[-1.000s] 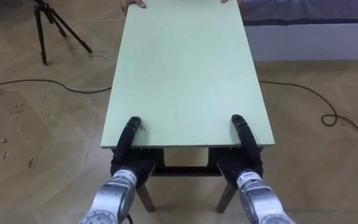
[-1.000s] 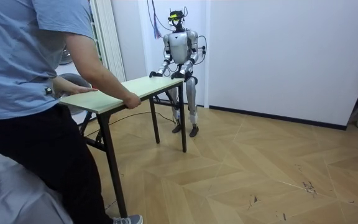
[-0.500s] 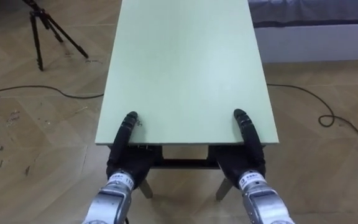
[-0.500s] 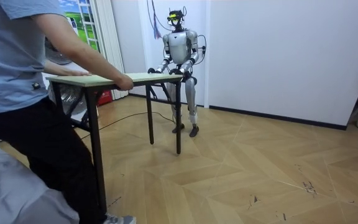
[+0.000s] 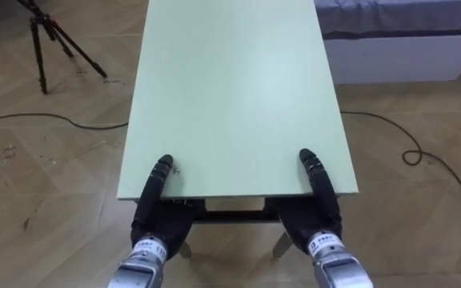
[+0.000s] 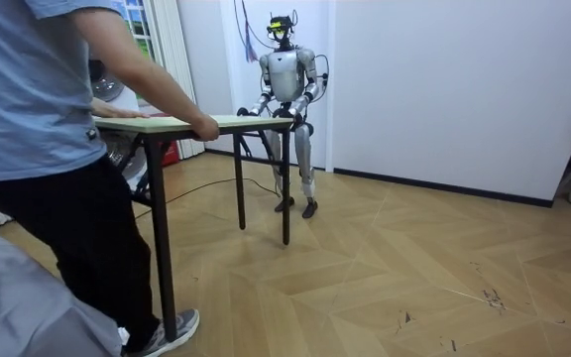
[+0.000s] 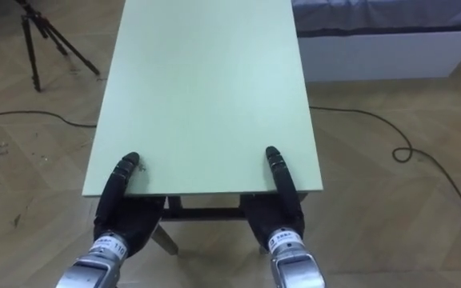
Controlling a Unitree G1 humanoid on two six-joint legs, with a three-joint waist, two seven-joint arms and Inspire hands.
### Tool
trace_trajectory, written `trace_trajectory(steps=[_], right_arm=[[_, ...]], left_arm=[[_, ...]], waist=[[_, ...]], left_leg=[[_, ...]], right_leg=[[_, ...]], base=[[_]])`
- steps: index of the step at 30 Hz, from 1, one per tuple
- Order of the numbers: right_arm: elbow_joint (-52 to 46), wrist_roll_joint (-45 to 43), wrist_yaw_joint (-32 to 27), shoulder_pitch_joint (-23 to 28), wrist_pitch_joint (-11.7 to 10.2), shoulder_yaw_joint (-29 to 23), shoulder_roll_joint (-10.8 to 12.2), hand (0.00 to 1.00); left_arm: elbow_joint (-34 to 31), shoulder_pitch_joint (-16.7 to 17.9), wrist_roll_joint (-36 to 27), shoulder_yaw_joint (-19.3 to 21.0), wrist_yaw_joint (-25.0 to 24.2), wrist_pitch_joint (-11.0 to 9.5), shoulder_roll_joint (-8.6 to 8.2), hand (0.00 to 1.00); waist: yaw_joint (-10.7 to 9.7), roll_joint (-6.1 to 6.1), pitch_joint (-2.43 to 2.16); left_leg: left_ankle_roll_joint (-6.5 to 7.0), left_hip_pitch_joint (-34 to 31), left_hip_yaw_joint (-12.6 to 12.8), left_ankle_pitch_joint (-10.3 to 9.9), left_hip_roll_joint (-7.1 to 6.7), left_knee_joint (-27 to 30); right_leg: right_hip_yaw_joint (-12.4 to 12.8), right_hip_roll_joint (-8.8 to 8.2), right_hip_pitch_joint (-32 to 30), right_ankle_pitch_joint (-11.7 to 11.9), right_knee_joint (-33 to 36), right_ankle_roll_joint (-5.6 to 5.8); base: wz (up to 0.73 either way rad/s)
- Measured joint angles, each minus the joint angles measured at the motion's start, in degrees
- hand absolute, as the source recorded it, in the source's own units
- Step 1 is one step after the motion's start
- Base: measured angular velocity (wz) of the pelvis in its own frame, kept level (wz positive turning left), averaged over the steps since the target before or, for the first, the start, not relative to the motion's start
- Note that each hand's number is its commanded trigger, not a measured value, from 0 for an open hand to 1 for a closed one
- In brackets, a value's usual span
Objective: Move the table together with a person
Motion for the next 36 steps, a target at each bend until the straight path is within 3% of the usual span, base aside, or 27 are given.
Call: trace_trajectory(steps=[3,8,12,14,15,16,17,18,19,20,21,22,30,32,36], right_arm=[[-1.74,-0.12,0.71,2.37,-0.38,0.62,-0.49,1.00],[-2.42,-0.58,2.85,4.63,-1.18,1.27,-0.78,1.00],[-2.43,-0.89,4.95,6.30,-2.39,2.15,-1.38,1.00],[-2.44,-0.89,5.52,7.20,-2.76,2.32,-1.79,1.00],[-2.42,-0.89,5.62,7.49,-2.48,2.44,-1.64,1.00],[-2.53,-0.93,5.62,6.66,-2.56,3.92,-1.47,1.00],[-2.76,-1.24,5.62,6.35,-3.00,4.58,-1.49,1.00],[-2.74,-1.60,5.60,6.52,-4.31,5.25,-1.71,1.00],[-2.75,-1.14,5.60,6.68,-5.36,5.67,-2.59,1.00],[-2.82,-0.80,5.61,6.68,-5.64,5.69,-2.66,1.00],[-3.05,-0.20,5.61,6.68,-5.78,5.60,-2.57,1.00],[-3.43,-0.02,5.61,6.59,-5.89,5.41,-2.53,1.00],[-3.40,0.05,5.51,7.60,-7.09,6.57,-2.29,1.00],[-3.36,0.22,5.51,7.95,-7.03,6.60,-2.49,1.00],[-3.29,1.26,5.85,8.71,-7.44,7.37,-3.18,1.00]], left_arm=[[-1.47,1.90,-0.07,-0.92,-0.44,-0.03,0.85,1.00],[-1.46,3.39,0.00,-1.74,-1.98,-0.03,0.81,1.00],[-2.26,5.93,0.04,-3.41,-3.78,-1.55,0.82,1.00],[-2.58,6.89,0.11,-4.16,-4.06,-1.91,0.86,1.00],[-2.81,7.62,-0.16,-4.49,-4.75,-2.44,1.15,1.00],[-4.05,9.00,-1.00,-4.54,-6.26,-3.72,2.13,1.00],[-4.77,9.60,-1.38,-4.55,-6.66,-4.26,2.30,1.00],[-4.27,9.87,-1.10,-5.25,-6.72,-4.50,1.80,1.00],[-4.14,9.92,-0.82,-6.39,-6.35,-4.51,1.53,1.00],[-4.15,9.88,-0.45,-6.62,-6.33,-4.63,1.48,1.00],[-4.16,9.38,0.76,-6.66,-6.33,-5.33,1.45,1.00],[-4.16,8.46,1.46,-6.65,-6.38,-6.02,1.63,1.00],[-3.79,8.76,1.58,-7.76,-6.39,-7.48,2.60,1.00],[-3.78,9.40,1.44,-8.05,-6.46,-7.79,2.51,1.00],[-3.71,9.71,0.96,-9.87,-6.47,-9.25,3.08,1.00]], waist=[[0.15,-0.01,-0.01],[0.13,-0.01,0.00],[0.12,-0.02,0.00],[0.06,0.16,0.11],[0.27,0.90,0.40],[0.48,0.21,0.17],[0.35,-0.43,0.19],[-0.58,0.29,0.47],[-1.17,0.55,0.66],[-1.38,0.33,0.77],[-1.72,-0.37,0.68],[-1.61,-0.91,0.74],[-1.16,-0.83,0.82],[-1.17,-0.69,0.86],[-0.10,-0.46,0.84]], left_leg=[[0.00,0.02,-0.02,0.00,-0.03,-0.02],[0.00,0.16,-0.11,0.00,-0.04,-0.03],[0.00,0.94,-0.30,0.00,0.16,-0.02],[0.07,1.96,-2.30,0.08,1.30,-0.25],[0.12,2.79,-7.00,0.09,2.98,-0.70],[-0.16,2.07,-8.21,-0.07,3.42,-0.51],[-0.95,1.93,-7.98,-0.62,3.06,-0.36],[-2.62,2.53,-7.45,-2.19,3.19,-0.06],[-3.18,1.95,-4.20,-1.97,3.49,-0.14],[-3.35,1.67,-2.74,-1.58,3.61,-0.80],[-3.08,0.95,-1.27,-1.18,3.78,-1.77],[-2.64,0.02,0.12,-1.42,3.52,-1.84],[-2.13,-1.14,1.43,-1.75,3.05,-0.52],[-2.29,-1.78,1.48,-2.79,3.26,1.59],[-3.63,-6.24,1.68,-6.64,5.18,12.37]], right_leg=[[0.22,-0.02,0.14,0.00,-0.01,0.00],[1.59,0.06,0.36,0.00,0.14,0.00],[1.78,0.10,0.31,0.00,1.42,0.00],[1.38,0.60,-1.68,-0.17,6.78,0.09],[2.63,3.10,-5.69,-2.47,8.68,-0.08],[3.99,4.43,-8.67,0.29,0.91,-2.61],[3.60,4.01,-9.67,5.36,-2.18,-2.88],[2.34,3.16,-10.18,8.22,-0.65,-2.72],[3.10,2.92,-9.89,8.19,0.05,-2.68],[4.33,2.81,-9.96,8.17,0.17,-2.58],[6.02,3.01,-10.74,7.59,0.36,-1.51],[5.87,3.19,-11.87,7.49,0.40,-1.43],[4.78,3.02,-12.79,7.72,2.01,-1.66],[4.65,3.04,-13.22,7.03,3.59,-1.86],[3.58,3.62,-15.83,4.24,8.54,-3.18]], base=[[0.04],[0.05],[-0.05],[-0.12],[-0.50],[-0.52],[-0.09],[0.41],[0.54],[0.44],[0.26],[0.18],[0.01],[0.00],[0.00]])
